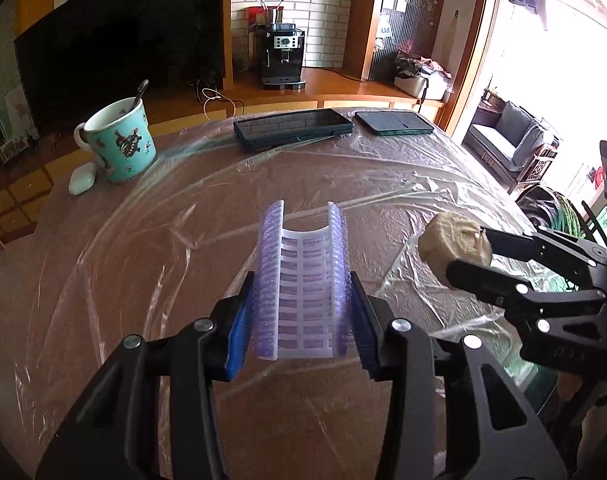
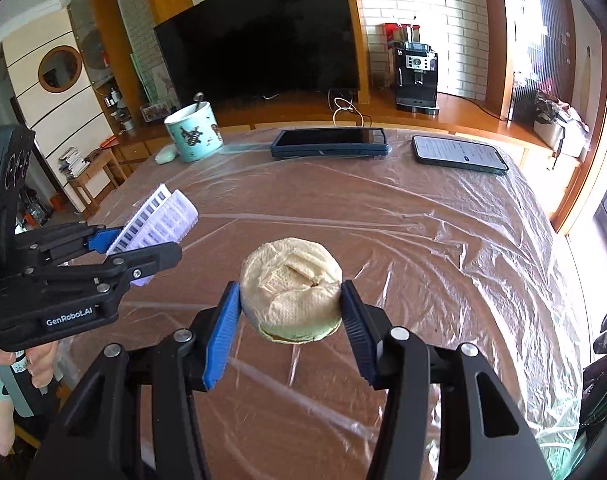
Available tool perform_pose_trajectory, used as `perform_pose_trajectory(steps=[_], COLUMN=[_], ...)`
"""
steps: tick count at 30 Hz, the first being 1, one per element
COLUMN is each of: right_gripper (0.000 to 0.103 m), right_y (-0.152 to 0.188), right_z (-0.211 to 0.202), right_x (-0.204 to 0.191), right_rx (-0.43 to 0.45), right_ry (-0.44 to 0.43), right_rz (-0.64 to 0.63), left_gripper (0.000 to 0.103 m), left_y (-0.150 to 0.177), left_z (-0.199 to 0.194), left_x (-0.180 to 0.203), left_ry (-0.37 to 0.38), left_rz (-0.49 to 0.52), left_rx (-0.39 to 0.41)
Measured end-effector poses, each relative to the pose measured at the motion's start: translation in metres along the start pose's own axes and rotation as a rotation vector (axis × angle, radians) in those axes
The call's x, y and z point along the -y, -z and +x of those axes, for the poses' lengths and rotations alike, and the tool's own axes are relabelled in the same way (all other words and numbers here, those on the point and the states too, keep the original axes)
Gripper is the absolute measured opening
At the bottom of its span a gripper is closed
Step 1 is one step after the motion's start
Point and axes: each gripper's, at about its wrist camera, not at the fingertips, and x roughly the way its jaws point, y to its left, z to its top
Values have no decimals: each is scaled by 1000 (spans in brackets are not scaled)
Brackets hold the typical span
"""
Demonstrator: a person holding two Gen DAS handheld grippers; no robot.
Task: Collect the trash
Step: 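Carry the held lavender rack and beige bun down over the black bin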
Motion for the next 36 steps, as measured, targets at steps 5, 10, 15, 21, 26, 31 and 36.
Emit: perform_pose_trajectory(steps=[5, 10, 15, 21, 26, 31, 36], right_gripper=[50, 50, 50, 50, 50, 50, 50], right_y=[11, 22, 35, 51, 64, 82, 97], right_z=[-14, -27, -40, -56, -67, -77, -85], right_x=[-9, -18, -25, -30, -32, -36, -39], right_rx=[12, 20, 23, 24, 18, 0, -15], right_ry=[-14, -29, -52, -87, -118, -147, -164], right_rz=[-21, -42, -64, -73, -74, -78, -81], left_gripper=[45, 45, 45, 45, 45, 45, 45], left_y=[20, 37, 55, 77, 93, 111, 126], left_z=[-15, -29, -45, -64, -76, -85, -92], left_x=[1, 5, 10, 17, 22, 27, 33], left_ry=[-1, 14, 32, 61, 85, 107, 117], left_rz=[6, 16, 32, 64, 85, 97, 110], left_rx=[9, 14, 23, 39, 36, 21, 9])
